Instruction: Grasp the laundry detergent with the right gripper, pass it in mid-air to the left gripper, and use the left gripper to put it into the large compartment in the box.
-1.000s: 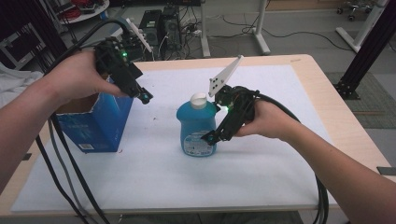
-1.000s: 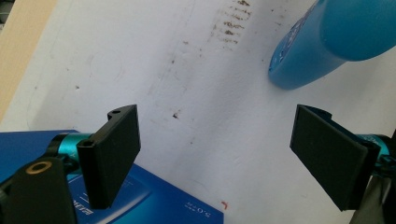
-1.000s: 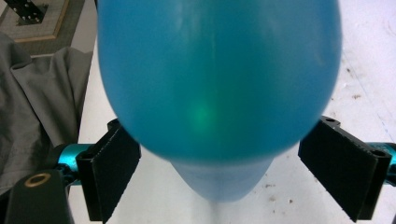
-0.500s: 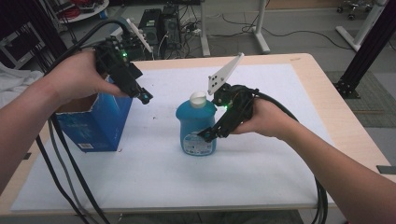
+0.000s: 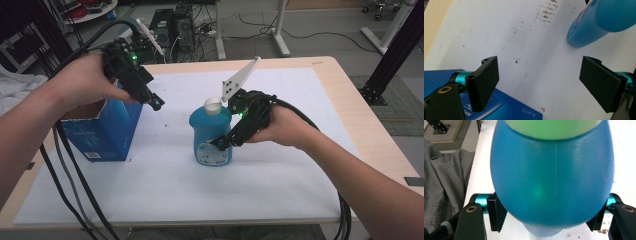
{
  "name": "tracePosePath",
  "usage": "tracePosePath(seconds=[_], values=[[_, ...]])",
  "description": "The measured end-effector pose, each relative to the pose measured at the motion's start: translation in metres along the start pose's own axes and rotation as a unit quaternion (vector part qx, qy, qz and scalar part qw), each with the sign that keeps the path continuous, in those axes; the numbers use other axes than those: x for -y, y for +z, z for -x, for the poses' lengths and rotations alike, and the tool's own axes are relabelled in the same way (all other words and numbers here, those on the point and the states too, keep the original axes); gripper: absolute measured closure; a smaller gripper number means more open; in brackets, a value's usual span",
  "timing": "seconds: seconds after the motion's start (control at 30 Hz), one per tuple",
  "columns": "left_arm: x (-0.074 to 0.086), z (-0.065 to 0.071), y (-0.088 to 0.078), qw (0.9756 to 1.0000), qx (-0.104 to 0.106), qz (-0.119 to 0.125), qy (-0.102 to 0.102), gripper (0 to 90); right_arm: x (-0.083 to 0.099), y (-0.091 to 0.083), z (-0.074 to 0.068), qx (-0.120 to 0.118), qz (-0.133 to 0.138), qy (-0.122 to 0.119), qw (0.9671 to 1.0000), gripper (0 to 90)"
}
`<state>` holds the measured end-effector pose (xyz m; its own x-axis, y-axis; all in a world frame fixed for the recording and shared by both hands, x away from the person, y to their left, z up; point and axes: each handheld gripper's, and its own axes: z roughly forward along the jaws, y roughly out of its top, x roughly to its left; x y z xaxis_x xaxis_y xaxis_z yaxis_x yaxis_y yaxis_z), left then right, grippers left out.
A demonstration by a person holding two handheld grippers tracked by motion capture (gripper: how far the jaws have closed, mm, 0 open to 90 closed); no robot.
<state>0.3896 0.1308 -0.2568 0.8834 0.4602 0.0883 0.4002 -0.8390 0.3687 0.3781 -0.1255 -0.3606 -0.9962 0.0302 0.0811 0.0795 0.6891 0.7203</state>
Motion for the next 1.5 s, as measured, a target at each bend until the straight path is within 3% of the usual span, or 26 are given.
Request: tracePosePath(seconds=[1.07,1.5], values=[[0.0002,0.0003,0.002,1.0,0.004,-0.003,0.002,16.2,0.001,0.0011,0.0008,0.009,0.001,-0.008,0.9999,39.5],[-0.0013,0.0005,0.0011,1.0,0.005,-0.003,0.006,16.2,0.0011,0.0004,-0.0008,0.014,0.003,-0.023,0.9996,45.5]])
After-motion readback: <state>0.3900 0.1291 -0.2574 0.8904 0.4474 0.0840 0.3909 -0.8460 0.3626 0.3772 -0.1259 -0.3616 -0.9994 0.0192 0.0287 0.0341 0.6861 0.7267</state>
